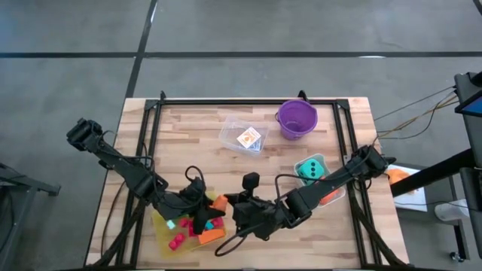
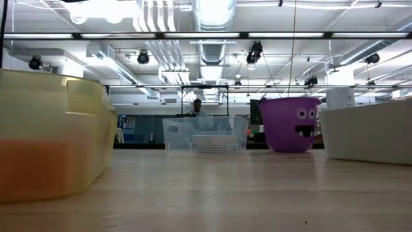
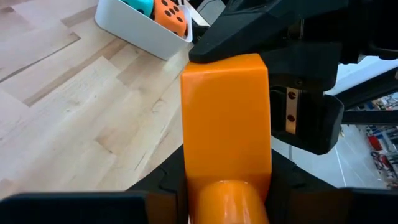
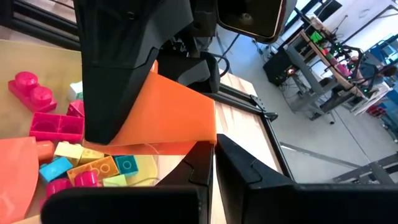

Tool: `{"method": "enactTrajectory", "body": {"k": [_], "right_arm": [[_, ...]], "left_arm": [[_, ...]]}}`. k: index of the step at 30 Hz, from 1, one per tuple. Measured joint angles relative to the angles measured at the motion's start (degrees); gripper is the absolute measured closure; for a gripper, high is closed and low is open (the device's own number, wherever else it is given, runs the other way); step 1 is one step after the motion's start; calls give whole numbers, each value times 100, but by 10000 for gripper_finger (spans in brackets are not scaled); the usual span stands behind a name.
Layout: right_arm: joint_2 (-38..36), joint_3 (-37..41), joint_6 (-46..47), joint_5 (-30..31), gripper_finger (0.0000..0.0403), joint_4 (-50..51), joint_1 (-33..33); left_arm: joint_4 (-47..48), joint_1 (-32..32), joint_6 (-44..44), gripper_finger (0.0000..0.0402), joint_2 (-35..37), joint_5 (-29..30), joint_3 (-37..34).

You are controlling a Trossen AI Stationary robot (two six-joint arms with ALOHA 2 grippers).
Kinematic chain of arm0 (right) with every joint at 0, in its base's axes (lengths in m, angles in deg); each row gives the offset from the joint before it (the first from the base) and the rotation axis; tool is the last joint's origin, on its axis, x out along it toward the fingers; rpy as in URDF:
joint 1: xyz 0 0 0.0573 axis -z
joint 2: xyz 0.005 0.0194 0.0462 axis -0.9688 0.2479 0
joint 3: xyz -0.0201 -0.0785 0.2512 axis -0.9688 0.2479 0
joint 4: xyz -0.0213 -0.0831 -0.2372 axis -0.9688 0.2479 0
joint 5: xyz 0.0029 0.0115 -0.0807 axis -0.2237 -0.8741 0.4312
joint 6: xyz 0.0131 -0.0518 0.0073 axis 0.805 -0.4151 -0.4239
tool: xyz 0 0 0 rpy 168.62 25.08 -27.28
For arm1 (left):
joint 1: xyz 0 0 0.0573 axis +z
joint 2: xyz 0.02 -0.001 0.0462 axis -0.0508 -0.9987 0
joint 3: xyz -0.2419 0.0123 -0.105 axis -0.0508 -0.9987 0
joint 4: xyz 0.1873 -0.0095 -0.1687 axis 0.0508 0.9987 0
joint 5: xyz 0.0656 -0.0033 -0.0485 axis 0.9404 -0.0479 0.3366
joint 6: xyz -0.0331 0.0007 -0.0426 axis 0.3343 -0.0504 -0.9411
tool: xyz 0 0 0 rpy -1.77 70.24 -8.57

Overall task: Pick & Place Toys
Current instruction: Put the orange game piece into the yellow bin

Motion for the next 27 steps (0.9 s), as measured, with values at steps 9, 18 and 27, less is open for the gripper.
{"method": "enactTrajectory", "body": {"k": [9,18,27], "right_arm": [[3,0,428,-93,355,267,1],[-6,-4,427,-206,205,247,-41],[20,11,448,-399,131,361,-162]], "left_arm": [[21,17,-20,285,0,-41,2],[89,11,-37,285,-2,-151,2],[777,22,-63,285,169,-187,35]]}}
